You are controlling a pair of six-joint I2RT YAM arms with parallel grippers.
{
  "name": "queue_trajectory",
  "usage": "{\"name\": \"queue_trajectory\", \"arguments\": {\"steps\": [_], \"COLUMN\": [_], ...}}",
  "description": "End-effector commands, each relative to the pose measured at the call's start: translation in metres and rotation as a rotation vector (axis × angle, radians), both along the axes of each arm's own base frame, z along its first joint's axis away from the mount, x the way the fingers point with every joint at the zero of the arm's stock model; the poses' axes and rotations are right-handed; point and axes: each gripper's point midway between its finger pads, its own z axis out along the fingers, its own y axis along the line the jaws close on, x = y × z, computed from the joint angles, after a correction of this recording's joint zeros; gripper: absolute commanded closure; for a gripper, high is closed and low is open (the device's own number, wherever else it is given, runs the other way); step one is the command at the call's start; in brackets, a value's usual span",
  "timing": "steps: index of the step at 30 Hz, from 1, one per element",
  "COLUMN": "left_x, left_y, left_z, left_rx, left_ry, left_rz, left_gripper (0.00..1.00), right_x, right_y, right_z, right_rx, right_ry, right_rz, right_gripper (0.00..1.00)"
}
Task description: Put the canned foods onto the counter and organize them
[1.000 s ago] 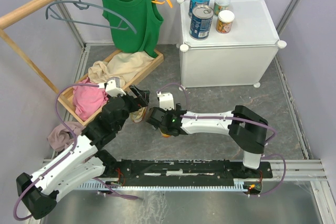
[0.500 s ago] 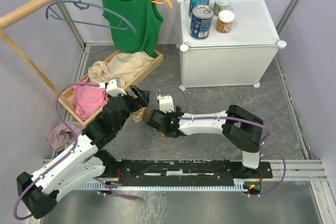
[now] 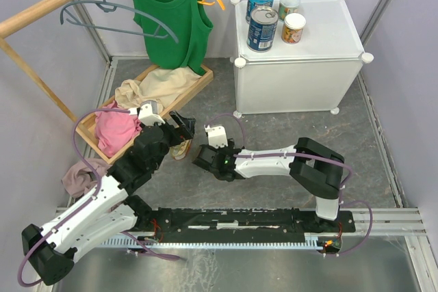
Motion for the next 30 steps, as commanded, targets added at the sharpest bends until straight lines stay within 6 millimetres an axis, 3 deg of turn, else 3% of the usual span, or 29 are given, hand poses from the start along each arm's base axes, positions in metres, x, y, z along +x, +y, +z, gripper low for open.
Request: {"name": "queue_trajectory", "arguments": {"steps": [1, 7, 17, 26, 30], "left_x": [0.004, 0.003, 0.005, 0.012, 0.014], "left_y": [0.004, 0.005, 0.004, -0.015, -0.013], "left_z": [0.016, 0.015, 0.015, 0.005, 0.002], "left_rx": [-0.025, -0.032, -0.070, -0.092, -0.100], "left_ry": [-0.058, -0.059, -0.079, -0.001, 0.012], "left_rz": [0.026, 0.024, 0.034, 0.002, 0.027], "left_gripper": [0.01, 0.01, 0.01, 0.01, 0.01], "right_x": [0.004, 0.005, 0.006, 0.002, 0.002], "right_y": [-0.014, -0.016, -0.016, -0.024, -0.025], "right_z": [0.007, 0.017, 0.051, 0.078, 0.082], "right_rx": [-0.037, -0.033, -0.026, -0.010, -0.014], "right_ry": [-0.036, -0.054, -0.089, -0.113, -0.107], "right_rz": [-0.001, 0.020, 0.081, 0.149, 0.199], "right_gripper": [0.62, 0.79, 0.99, 0.99, 0.99]}}
